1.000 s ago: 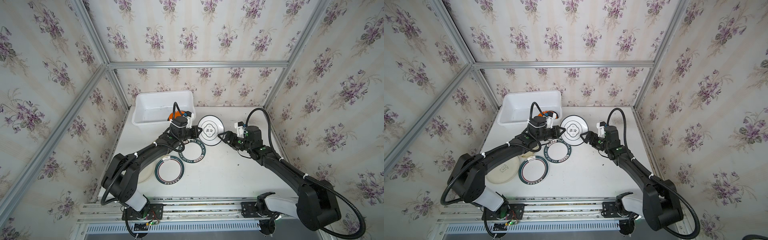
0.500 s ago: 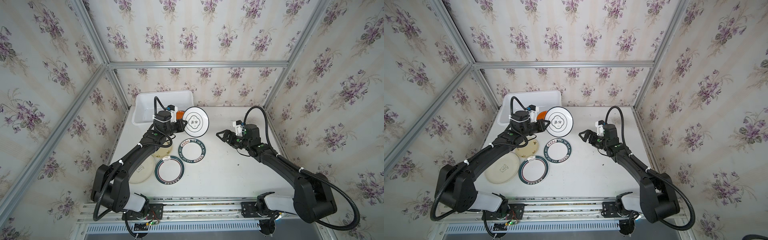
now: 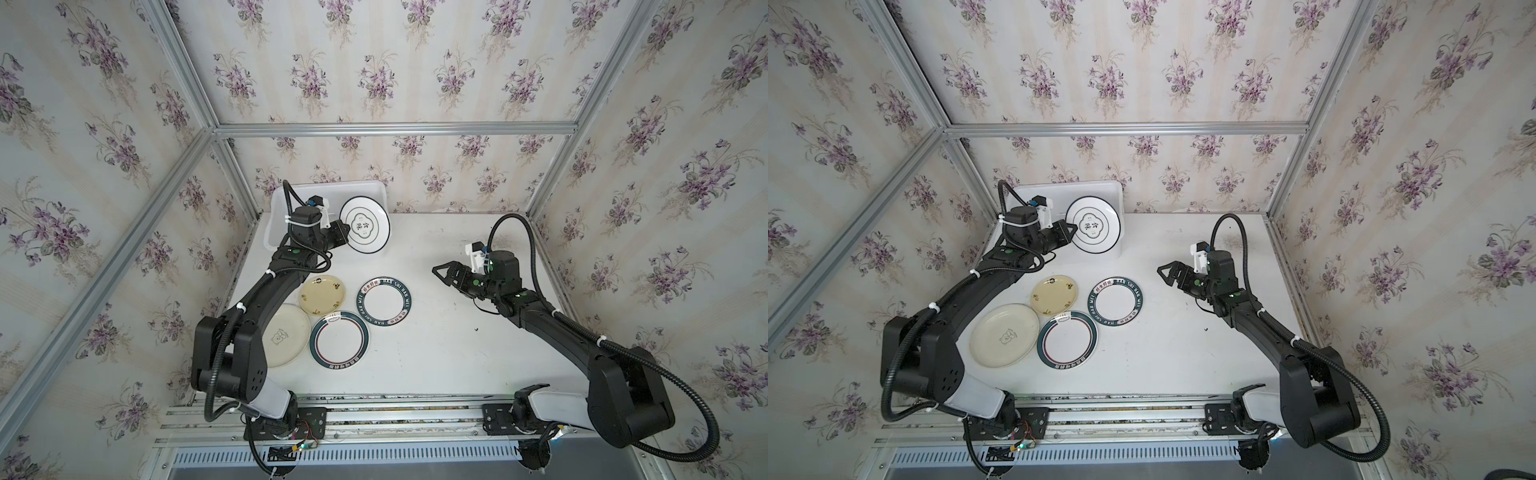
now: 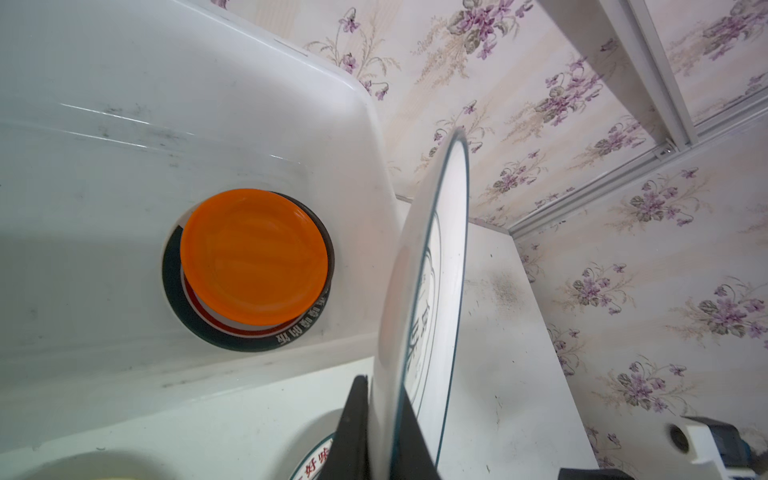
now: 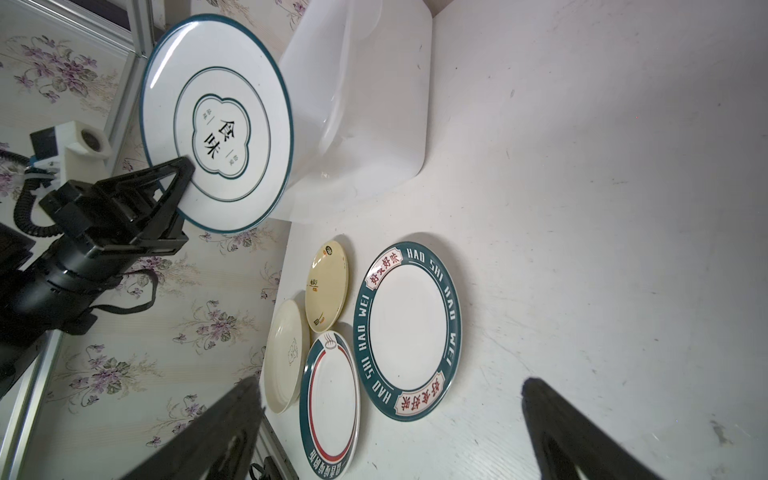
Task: Place the plates into the plastic bin on the countertop
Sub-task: Place the plate in the plastic bin.
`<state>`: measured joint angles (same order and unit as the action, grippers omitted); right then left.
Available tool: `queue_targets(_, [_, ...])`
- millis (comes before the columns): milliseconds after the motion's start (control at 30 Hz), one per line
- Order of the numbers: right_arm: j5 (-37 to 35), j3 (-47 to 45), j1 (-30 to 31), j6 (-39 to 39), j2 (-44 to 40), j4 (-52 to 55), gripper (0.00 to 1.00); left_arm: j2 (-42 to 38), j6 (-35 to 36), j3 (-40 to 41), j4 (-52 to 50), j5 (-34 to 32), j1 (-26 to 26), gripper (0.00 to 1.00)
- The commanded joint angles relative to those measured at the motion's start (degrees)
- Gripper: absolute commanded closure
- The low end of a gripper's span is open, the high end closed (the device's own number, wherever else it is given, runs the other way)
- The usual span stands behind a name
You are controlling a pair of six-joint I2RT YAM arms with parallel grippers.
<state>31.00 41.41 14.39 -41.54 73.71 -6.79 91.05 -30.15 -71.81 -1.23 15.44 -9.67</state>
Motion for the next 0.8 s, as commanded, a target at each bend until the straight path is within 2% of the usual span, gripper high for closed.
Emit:
queue_targets(0, [0.7, -0.5, 0.0, 0.5, -0.8, -1.9, 0.0, 3.5, 1.7, -4.3, 1.4, -0.2, 1.0, 1.0])
queue_targets(100, [0.4, -0.9, 0.0, 0.8, -2.0, -1.1, 0.0, 7.2, 3.4, -9.4, -0.8, -1.6, 1.6, 1.0])
queue_targets(400, [-1.8, -2.0, 0.0, 2.6, -5.0, 1.9, 0.0, 18.8, 2.2, -22.1, -4.3, -0.3, 3.7, 1.0])
queue_targets(633, [-1.9, -2.3, 0.1, 2.9, -5.1, 2.4, 0.0, 26.5, 0.3, -27.4, -5.9, 2.9, 4.2, 0.99])
queue_targets(767, [-2.1, -2.5, 0.1, 3.0, -5.3, 2.8, 0.0, 30.6, -0.2, -30.8, -7.7, 5.0, 4.2, 0.93])
